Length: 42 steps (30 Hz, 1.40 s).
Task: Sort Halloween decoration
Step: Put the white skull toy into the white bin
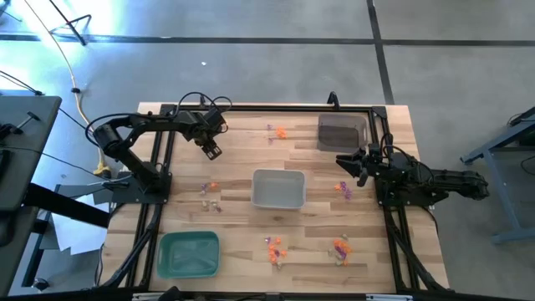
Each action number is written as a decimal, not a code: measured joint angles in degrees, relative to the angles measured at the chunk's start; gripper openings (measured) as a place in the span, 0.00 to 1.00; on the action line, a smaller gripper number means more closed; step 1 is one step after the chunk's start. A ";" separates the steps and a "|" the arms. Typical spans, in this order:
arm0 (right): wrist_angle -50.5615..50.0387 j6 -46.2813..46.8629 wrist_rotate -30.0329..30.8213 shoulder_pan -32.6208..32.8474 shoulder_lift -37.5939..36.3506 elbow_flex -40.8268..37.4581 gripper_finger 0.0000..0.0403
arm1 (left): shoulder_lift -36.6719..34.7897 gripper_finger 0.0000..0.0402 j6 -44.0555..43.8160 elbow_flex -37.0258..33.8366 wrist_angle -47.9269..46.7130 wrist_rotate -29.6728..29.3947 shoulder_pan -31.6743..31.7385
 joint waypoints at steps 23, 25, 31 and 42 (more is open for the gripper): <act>0.00 0.00 0.01 -0.01 -0.01 -0.01 0.31 | 0.07 0.34 5.20 -0.04 0.78 3.70 0.96; 0.00 0.00 0.02 -0.02 -0.01 -0.01 0.31 | 0.07 0.34 5.56 -0.04 0.80 4.06 1.20; 0.00 0.00 0.01 -0.01 -0.01 0.00 0.31 | 0.08 0.24 4.08 0.00 0.56 4.66 1.26; 0.00 0.00 0.02 -0.02 -0.01 0.00 0.31 | 0.13 0.02 1.22 0.00 0.21 5.12 1.14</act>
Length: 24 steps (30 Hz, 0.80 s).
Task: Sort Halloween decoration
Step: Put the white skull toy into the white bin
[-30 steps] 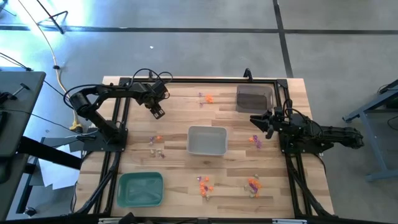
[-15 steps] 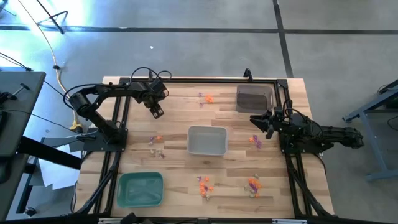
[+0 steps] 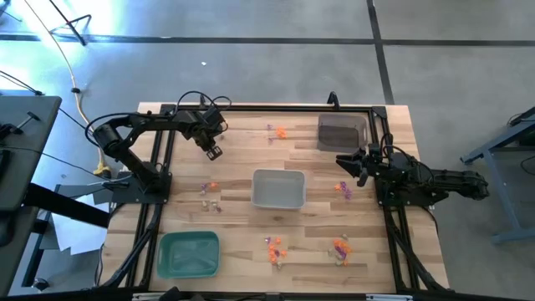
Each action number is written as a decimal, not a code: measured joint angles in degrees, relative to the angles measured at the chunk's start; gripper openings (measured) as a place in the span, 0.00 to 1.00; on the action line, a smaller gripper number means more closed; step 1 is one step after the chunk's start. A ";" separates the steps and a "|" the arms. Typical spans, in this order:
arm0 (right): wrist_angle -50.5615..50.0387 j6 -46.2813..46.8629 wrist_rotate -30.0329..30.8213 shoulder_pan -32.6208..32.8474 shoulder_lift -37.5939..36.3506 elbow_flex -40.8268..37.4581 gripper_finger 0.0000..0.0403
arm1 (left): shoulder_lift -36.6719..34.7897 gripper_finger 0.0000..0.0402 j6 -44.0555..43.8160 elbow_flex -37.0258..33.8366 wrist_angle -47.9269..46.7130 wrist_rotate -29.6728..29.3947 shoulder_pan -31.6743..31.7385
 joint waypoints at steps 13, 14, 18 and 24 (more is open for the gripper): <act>0.00 0.00 -0.01 0.00 0.00 0.00 0.31 | -4.75 0.06 -3.42 0.22 -0.06 -1.22 -1.29; 0.00 0.00 0.00 0.02 0.00 -0.02 0.31 | -5.41 0.07 -3.77 0.23 -0.10 -1.18 -1.31; 0.00 -0.02 -0.02 0.01 0.00 -0.02 0.31 | -7.43 0.12 -4.96 0.24 0.11 -0.70 -1.53; 0.00 0.00 0.01 0.00 -0.02 0.00 0.31 | -7.63 0.25 -5.96 0.24 0.84 -0.42 -1.51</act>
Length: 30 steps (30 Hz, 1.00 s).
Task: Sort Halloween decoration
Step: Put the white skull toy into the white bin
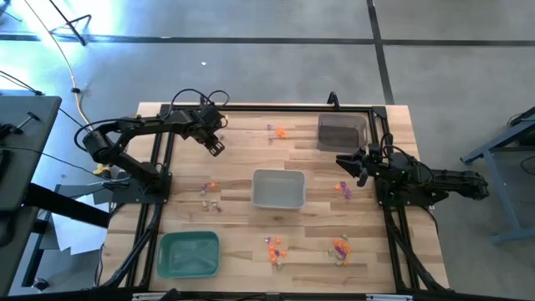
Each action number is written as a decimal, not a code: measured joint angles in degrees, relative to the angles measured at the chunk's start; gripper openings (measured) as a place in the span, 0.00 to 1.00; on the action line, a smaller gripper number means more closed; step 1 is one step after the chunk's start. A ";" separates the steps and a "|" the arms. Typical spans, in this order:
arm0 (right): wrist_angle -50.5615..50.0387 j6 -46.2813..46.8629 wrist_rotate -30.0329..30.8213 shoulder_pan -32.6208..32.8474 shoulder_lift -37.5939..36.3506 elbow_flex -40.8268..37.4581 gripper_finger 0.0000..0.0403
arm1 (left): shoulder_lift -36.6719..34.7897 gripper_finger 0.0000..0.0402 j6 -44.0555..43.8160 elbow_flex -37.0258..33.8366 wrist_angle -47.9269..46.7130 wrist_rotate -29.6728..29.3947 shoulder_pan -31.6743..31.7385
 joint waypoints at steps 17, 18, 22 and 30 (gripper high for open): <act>0.00 0.00 0.00 0.02 0.02 -0.01 0.31 | 7.39 0.37 -0.84 0.14 4.78 0.82 -0.38; 0.00 0.00 0.00 0.00 0.02 0.00 0.31 | 7.66 0.37 -1.28 0.23 4.85 0.83 -0.40; 0.00 0.00 0.00 0.01 0.01 0.00 0.31 | 8.06 0.37 -1.38 0.31 4.86 0.82 -0.42; 0.00 0.00 0.00 0.02 0.02 0.00 0.31 | 8.15 0.26 -3.05 0.31 4.80 0.92 -0.42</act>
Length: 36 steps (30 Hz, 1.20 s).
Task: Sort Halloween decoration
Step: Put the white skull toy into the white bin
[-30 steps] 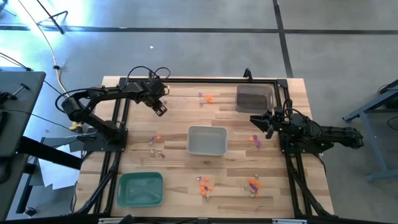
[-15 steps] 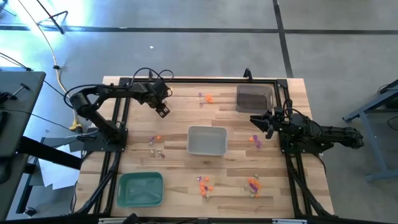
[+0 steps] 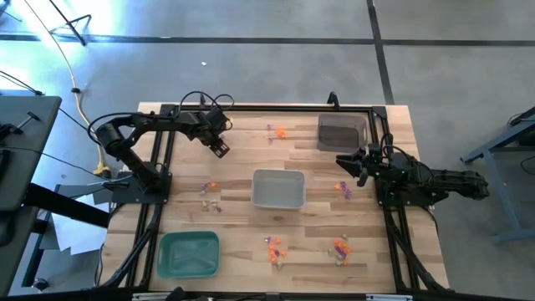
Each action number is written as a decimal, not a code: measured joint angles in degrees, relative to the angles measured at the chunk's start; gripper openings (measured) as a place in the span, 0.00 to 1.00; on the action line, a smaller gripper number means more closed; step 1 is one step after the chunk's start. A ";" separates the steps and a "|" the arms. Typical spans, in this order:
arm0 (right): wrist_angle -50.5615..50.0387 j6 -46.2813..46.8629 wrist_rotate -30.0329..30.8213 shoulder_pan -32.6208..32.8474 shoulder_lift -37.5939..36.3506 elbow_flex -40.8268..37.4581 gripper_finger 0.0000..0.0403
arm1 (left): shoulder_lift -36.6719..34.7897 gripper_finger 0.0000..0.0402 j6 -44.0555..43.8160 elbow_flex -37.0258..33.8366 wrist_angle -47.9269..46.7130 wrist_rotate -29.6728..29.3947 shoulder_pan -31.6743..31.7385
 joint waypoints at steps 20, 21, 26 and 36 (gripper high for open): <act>0.00 0.00 -0.01 0.00 -0.01 0.00 0.31 | -1.00 0.12 -2.99 -0.24 -0.89 -0.04 0.04; 0.00 0.00 -0.01 -0.02 -0.01 0.00 0.31 | -1.30 0.12 -3.14 -0.31 -1.03 0.05 0.04; 0.00 0.00 -0.01 0.00 -0.02 -0.01 0.31 | -2.42 0.11 -3.41 -0.37 -2.44 0.04 0.03; 0.00 0.00 -0.02 -0.01 -0.02 0.00 0.31 | -5.11 0.11 -3.59 -0.33 -5.11 0.17 -0.15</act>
